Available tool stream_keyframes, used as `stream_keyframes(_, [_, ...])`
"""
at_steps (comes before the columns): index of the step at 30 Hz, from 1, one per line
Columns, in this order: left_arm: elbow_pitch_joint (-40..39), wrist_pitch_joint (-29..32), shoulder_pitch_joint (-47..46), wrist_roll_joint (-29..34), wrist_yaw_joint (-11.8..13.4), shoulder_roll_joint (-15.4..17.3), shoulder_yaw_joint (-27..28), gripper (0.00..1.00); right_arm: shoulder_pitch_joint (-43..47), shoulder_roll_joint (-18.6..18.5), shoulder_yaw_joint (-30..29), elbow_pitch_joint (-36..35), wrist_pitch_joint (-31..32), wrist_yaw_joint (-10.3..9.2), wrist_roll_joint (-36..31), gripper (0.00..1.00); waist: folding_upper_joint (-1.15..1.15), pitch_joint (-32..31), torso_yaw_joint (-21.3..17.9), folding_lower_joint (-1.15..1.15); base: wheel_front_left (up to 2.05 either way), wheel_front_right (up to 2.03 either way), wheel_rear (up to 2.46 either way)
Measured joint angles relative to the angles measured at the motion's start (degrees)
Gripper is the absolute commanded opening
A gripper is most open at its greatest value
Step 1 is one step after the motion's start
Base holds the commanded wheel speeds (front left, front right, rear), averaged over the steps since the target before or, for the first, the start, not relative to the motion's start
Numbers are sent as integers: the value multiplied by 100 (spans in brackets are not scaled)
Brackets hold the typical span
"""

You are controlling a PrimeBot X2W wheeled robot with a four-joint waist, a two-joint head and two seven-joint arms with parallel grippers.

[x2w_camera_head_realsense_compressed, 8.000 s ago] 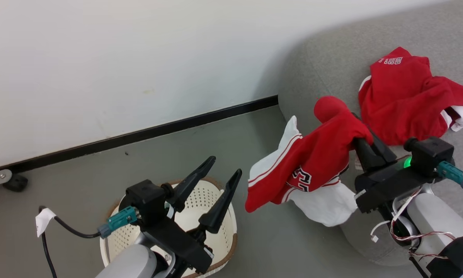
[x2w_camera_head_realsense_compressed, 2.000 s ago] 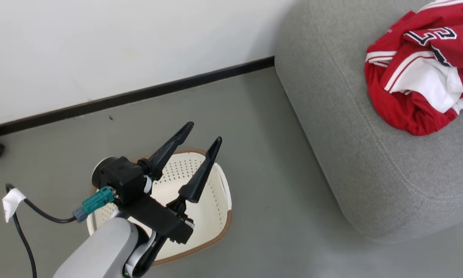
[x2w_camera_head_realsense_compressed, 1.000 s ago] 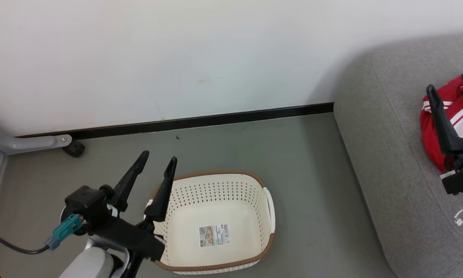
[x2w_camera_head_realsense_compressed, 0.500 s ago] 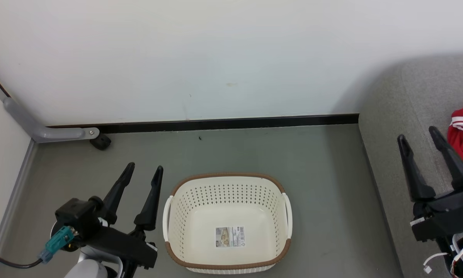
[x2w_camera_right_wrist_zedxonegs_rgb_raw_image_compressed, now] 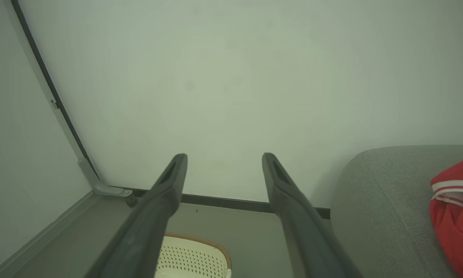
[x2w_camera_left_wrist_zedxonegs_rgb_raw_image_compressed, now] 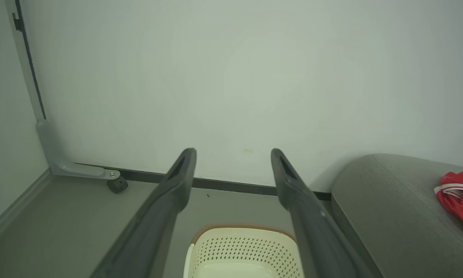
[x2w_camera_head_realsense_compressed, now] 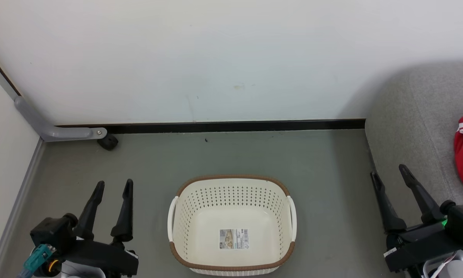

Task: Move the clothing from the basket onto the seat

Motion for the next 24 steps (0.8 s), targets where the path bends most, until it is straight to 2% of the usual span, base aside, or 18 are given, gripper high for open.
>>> stream_keyframes(10, [8, 0, 226, 101, 82, -166, 450, 100, 207, 189, 18, 153, 0, -7, -289, 100, 0, -33, -33, 0, 0, 0, 0])
stream_keyframes(20, [12, 0, 339, 730, 90, -205, 595, 100, 210, 416, 14, 216, 0, 0, -505, 100, 0, -28, -138, 0, 0, 0, 0])
stream_keyframes(24, [13, 0, 340, 801, 133, -244, 656, 100, 210, 471, -22, 313, -1, 0, -558, 100, 0, -16, -176, 0, 0, 0, 0])
